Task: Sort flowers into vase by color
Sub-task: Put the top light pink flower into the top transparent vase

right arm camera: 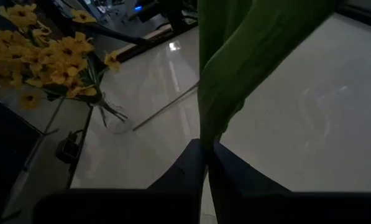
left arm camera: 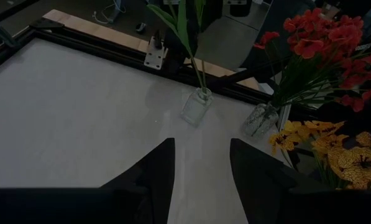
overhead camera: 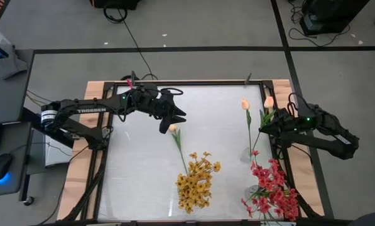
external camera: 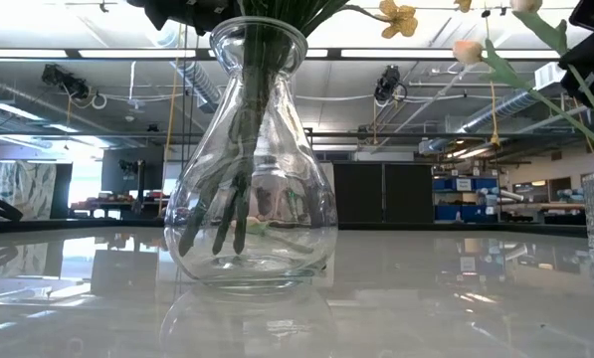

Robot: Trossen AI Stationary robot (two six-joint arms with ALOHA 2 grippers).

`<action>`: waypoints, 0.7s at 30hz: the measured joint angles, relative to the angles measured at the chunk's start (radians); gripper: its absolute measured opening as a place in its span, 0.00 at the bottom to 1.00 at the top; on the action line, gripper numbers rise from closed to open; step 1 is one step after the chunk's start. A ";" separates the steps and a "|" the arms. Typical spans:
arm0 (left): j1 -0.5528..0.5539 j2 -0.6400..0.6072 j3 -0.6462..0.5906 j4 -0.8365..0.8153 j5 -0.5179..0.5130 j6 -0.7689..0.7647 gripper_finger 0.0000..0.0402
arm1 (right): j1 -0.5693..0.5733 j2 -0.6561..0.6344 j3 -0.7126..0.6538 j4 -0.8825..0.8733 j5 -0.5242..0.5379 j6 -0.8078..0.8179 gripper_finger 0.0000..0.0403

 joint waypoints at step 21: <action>0.000 0.000 0.000 0.000 0.000 0.000 0.40 | 0.000 0.002 0.000 -0.036 0.028 0.001 0.07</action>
